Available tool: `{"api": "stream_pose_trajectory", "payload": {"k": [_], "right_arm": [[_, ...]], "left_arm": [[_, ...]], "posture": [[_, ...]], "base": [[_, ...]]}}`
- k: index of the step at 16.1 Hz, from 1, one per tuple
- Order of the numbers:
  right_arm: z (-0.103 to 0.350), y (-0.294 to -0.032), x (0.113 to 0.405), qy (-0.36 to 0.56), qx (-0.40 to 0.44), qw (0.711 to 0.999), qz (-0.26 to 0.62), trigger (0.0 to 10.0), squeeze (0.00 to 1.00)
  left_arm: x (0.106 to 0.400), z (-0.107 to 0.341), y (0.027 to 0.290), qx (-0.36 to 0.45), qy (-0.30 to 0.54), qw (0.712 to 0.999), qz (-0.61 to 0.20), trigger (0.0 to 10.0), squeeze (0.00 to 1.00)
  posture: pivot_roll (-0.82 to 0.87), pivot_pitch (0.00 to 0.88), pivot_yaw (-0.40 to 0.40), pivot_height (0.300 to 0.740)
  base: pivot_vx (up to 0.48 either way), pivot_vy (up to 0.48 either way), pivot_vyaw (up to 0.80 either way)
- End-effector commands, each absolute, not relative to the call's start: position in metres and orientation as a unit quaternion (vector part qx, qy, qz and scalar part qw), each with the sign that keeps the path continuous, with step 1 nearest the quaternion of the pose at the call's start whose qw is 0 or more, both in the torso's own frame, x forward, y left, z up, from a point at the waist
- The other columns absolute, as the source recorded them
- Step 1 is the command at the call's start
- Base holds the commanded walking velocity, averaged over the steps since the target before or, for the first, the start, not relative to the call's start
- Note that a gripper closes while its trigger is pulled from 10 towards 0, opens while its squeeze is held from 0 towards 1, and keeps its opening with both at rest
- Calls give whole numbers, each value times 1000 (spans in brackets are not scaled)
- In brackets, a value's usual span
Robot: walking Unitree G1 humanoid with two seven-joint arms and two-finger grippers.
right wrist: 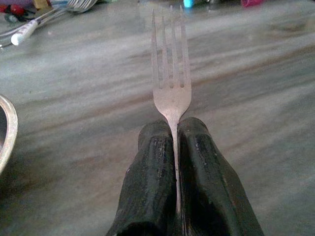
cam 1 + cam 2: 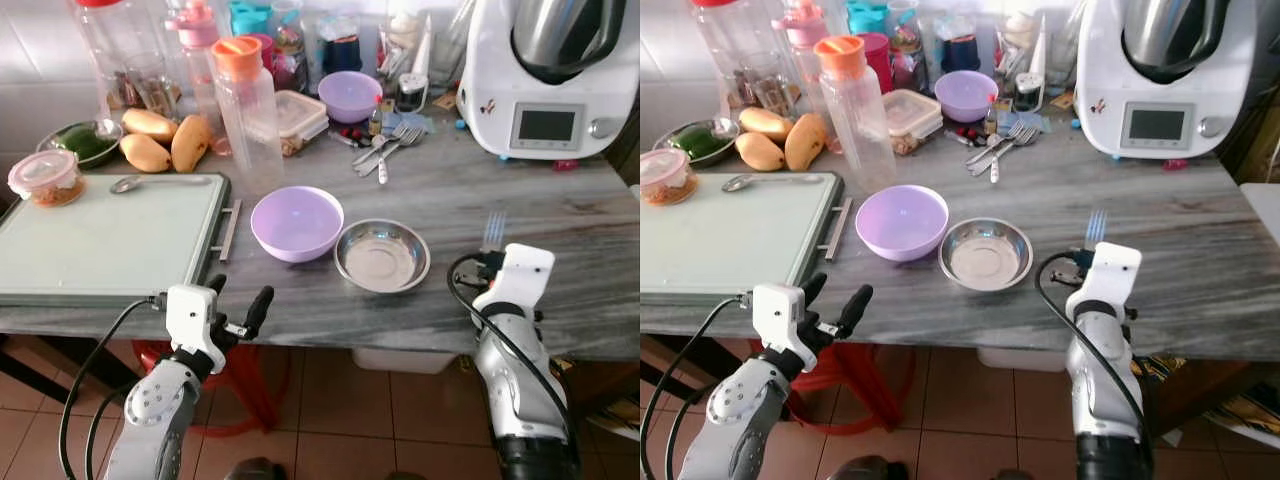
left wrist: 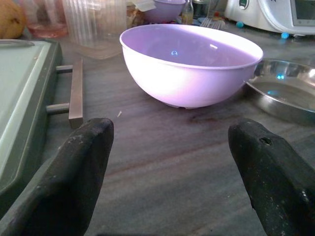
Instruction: Setting the table
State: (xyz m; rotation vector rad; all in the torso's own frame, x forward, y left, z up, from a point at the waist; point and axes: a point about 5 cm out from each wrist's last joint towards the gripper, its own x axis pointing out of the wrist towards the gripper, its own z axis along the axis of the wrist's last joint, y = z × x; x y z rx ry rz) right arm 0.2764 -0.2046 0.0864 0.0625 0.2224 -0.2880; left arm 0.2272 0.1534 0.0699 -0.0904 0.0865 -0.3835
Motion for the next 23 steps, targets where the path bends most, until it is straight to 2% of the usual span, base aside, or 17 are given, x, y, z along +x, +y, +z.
{"api": "stream_pose_trajectory", "payload": {"k": [1, 6, 18, 19, 23], "right_arm": [[86, -202, 281, 113, 36, 984, -134, 10000, 0], [82, -198, 287, 121, 41, 986, -108, 10000, 0], [67, -192, 285, 152, 60, 984, -74, 10000, 0], [65, -191, 283, 155, 62, 983, -74, 10000, 1000], [65, -190, 281, 155, 63, 983, -73, 10000, 1000]], "left_arm": [[230, 70, 157, -38, 41, 980, -190, 10000, 0], [230, 62, 164, -37, 44, 980, -189, 10000, 0], [238, 35, 161, -40, 52, 979, -191, 10000, 0], [237, 29, 165, -40, 56, 979, -190, 10000, 0], [235, 24, 168, -40, 57, 980, -189, 10000, 0]], "posture": [[-22, 28, 62, 740], [-13, 30, 57, 740], [-13, 30, 61, 740], [-13, 32, 62, 740], [-13, 32, 60, 740]], "base": [[0, 0, 0], [0, 0, 0], [0, 0, 0], [0, 0, 0], [0, 0, 0]]}}
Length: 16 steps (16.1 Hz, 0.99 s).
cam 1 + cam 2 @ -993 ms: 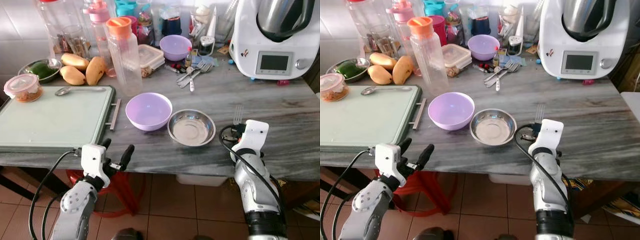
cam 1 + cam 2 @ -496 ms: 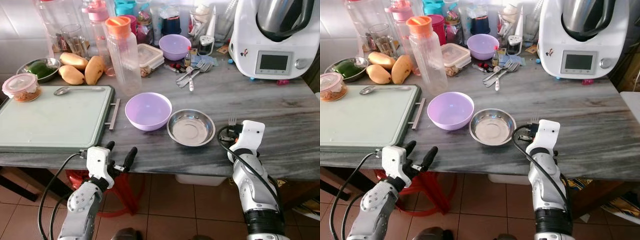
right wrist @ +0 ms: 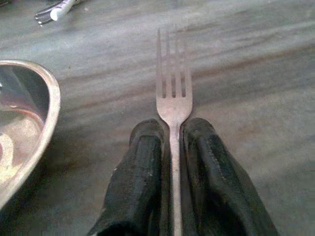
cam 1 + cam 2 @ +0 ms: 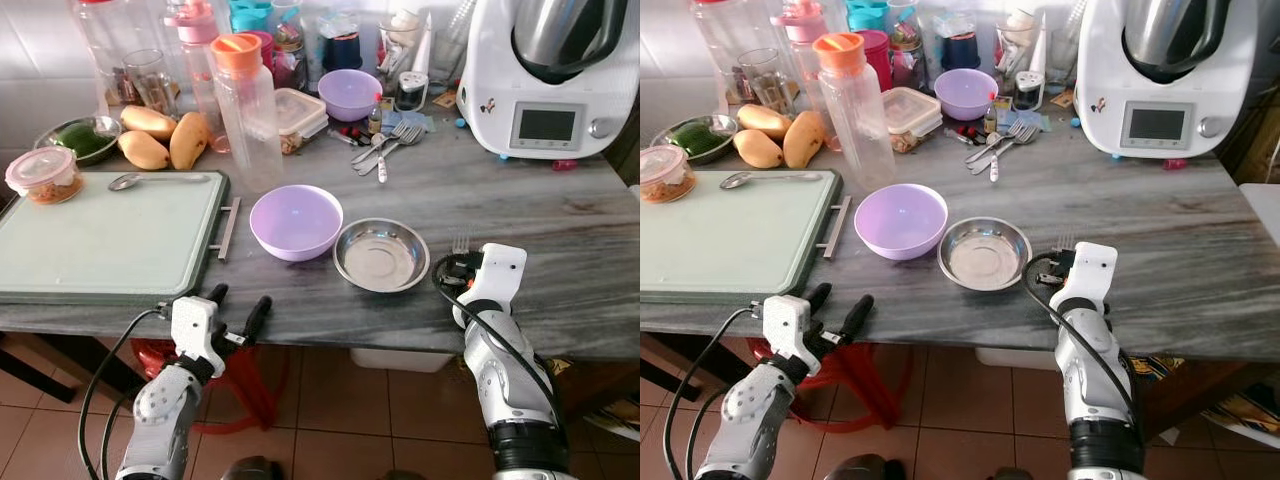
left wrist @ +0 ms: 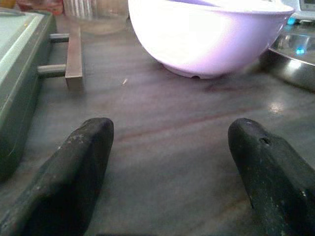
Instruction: Setting the table
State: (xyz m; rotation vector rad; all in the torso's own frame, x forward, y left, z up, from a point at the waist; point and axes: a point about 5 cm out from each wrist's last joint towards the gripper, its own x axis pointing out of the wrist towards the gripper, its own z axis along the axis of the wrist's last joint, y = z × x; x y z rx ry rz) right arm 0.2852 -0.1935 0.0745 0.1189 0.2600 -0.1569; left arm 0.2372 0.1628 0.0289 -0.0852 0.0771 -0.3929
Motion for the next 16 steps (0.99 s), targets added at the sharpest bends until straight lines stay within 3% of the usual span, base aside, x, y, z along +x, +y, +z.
{"api": "stream_pose_trajectory", "payload": {"k": [1, 7, 10, 13, 16], "right_arm": [[69, -191, 281, 139, 66, 986, -71, 10000, 1000], [84, -190, 279, 89, 52, 993, -64, 10000, 1000], [86, -189, 277, 80, 44, 994, -62, 10000, 1000], [88, -191, 277, 71, 42, 995, -63, 10000, 1000], [91, -191, 276, 64, 39, 995, -64, 10000, 1000]], "left_arm": [[236, 23, 169, -43, 54, 980, -189, 10000, 0], [260, 23, 192, -44, 37, 987, -149, 10000, 0], [271, 44, 211, -39, -11, 989, -142, 10000, 0], [281, 112, 218, -34, -123, 980, -151, 10000, 0], [286, 160, 207, -42, -163, 970, -176, 10000, 0]], "posture": [[-13, 32, 59, 740], [-22, 26, 59, 740], [-23, 23, 57, 740], [-21, 20, 55, 740], [-23, 12, 53, 740]], "base": [[0, 0, 0], [0, 0, 0], [0, 0, 0], [0, 0, 0], [0, 0, 0]]}}
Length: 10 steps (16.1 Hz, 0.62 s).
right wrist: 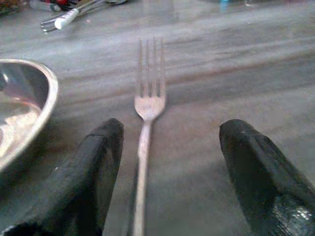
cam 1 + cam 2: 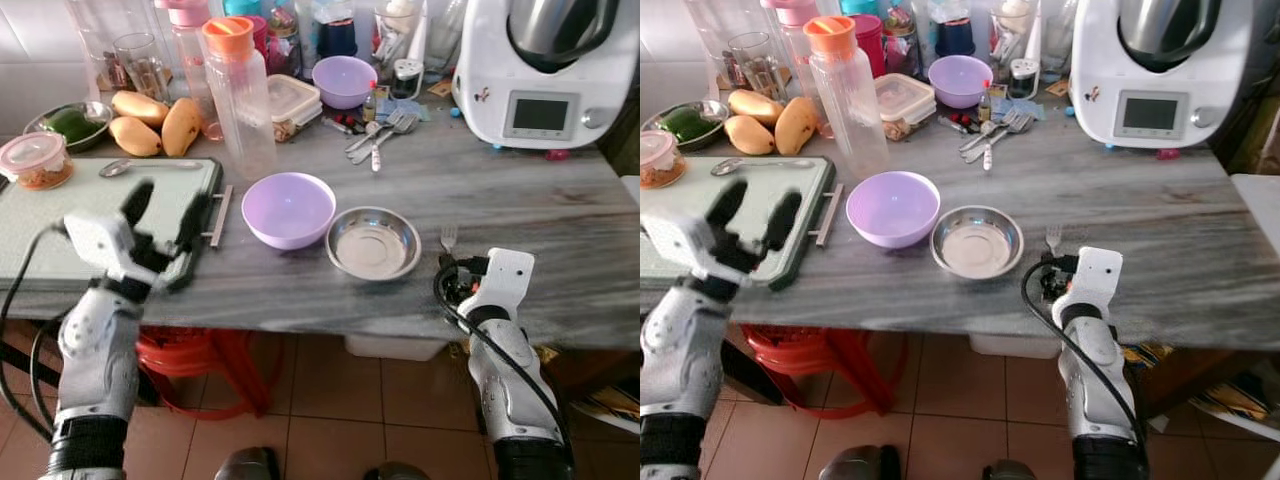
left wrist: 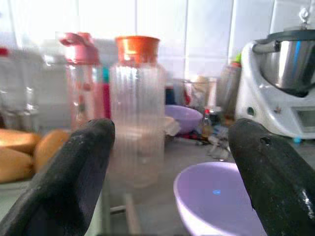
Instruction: Setting the table
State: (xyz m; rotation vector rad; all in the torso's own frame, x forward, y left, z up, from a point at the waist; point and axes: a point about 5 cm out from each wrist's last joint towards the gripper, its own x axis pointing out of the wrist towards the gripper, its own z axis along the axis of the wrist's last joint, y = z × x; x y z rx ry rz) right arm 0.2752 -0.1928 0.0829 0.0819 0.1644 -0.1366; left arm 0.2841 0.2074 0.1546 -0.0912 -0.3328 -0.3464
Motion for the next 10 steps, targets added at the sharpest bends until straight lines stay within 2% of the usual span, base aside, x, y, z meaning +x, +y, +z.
{"api": "stream_pose_trajectory", "payload": {"k": [1, 2, 3, 4, 5, 9, 10], "right_arm": [[91, -191, 275, 62, 39, 995, -65, 10000, 1000], [91, -192, 275, 61, 39, 995, -66, 10000, 1000], [91, -192, 274, 61, 41, 995, -67, 10000, 1000], [90, -191, 273, 60, 41, 995, -68, 10000, 1000], [90, -191, 272, 58, 41, 995, -69, 10000, 1000], [92, -194, 267, 47, 33, 995, -76, 10000, 1000], [92, -195, 266, 47, 28, 995, -78, 10000, 918]], "left_arm": [[291, 175, 198, -48, -166, 968, -183, 10000, 0], [290, 180, 193, -53, -162, 968, -185, 10000, 0], [286, 186, 177, -51, -161, 967, -193, 10000, 0], [275, 186, 148, -38, -139, 970, -198, 10000, 0], [268, 178, 138, -20, -116, 974, -192, 10000, 0], [258, 149, 152, 23, -50, 990, -130, 10000, 0], [257, 147, 152, 22, -45, 990, -129, 10000, 0]], "posture": [[-23, 10, 53, 740], [-23, 10, 53, 740], [-24, 3, 54, 740], [-26, 0, 54, 740], [-28, 0, 51, 740], [-36, 0, 46, 740], [-39, 0, 43, 740]], "base": [[0, 0, 0], [0, 0, 0], [0, 0, 0], [0, 0, 0], [0, 0, 0], [0, 0, 0], [0, 0, 0]]}}
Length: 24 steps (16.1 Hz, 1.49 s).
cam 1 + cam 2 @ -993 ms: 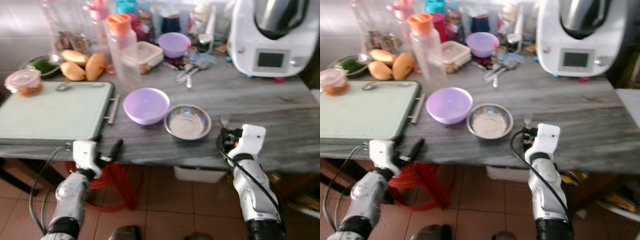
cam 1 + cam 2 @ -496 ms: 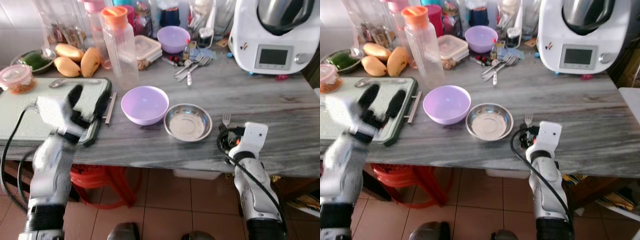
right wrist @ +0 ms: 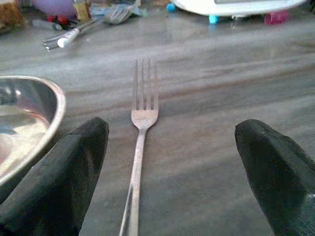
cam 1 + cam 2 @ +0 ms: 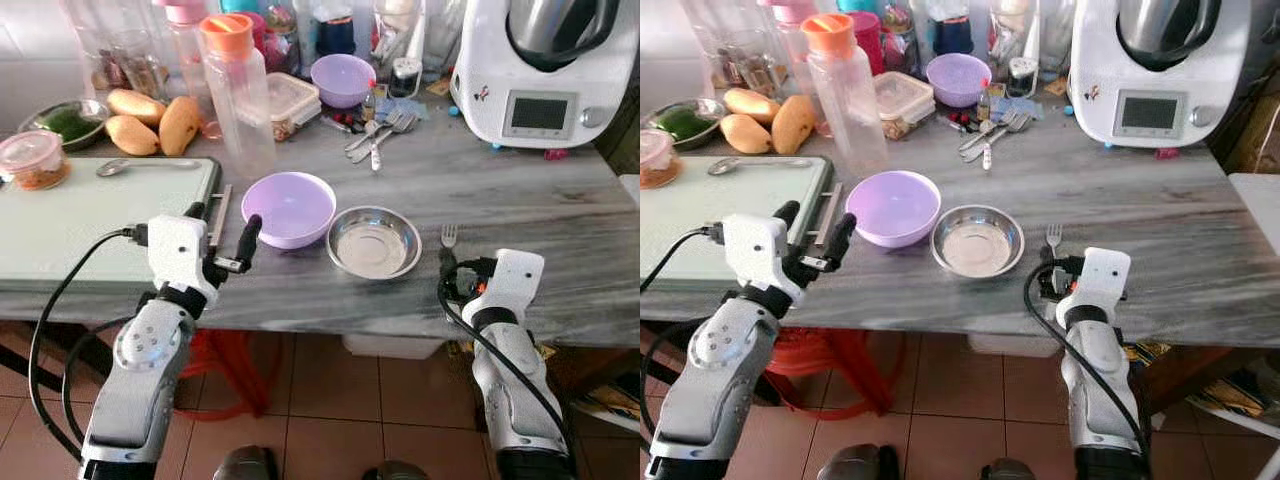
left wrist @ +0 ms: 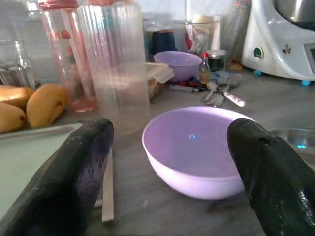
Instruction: Setting the table
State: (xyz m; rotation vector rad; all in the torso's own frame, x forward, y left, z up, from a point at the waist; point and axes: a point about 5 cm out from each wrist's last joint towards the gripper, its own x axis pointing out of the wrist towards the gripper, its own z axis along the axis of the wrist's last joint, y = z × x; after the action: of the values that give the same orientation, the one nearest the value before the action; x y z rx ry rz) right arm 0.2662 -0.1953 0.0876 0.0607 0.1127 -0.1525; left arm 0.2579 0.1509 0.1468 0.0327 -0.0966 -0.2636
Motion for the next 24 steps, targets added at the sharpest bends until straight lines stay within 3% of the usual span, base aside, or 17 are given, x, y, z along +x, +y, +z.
{"api": "stream_pose_trajectory", "payload": {"k": [1, 6, 11, 13, 18, 24], "right_arm": [[93, -196, 264, 42, 21, 996, -80, 10000, 0], [99, -197, 259, 13, -11, 997, -78, 10000, 0], [87, -189, 239, 6, -51, 997, -54, 10000, 0], [83, -183, 236, 15, -21, 998, -59, 10000, 0], [79, -187, 234, 20, -22, 998, -64, 10000, 0], [74, -180, 227, 15, -23, 998, -56, 10000, 0]], "left_arm": [[258, 144, 150, 25, -39, 991, -123, 10000, 0], [267, 133, 147, 33, -44, 994, -90, 10000, 0], [254, 92, 164, 52, -8, 998, -21, 10000, 0], [250, 91, 167, 48, -14, 999, 5, 10000, 0], [251, 91, 164, 57, -15, 998, -21, 10000, 0], [251, 67, 158, 43, 33, 997, -61, 10000, 0]], "posture": [[-42, 0, 40, 740], [-33, 0, 43, 740], [-29, 0, 21, 740], [-19, 0, 14, 740], [-14, 0, 14, 740], [-47, 0, 31, 740]], "base": [[0, 0, 0], [0, 0, 0], [0, 0, 0], [0, 0, 0], [0, 0, 0], [-332, 0, 0]]}}
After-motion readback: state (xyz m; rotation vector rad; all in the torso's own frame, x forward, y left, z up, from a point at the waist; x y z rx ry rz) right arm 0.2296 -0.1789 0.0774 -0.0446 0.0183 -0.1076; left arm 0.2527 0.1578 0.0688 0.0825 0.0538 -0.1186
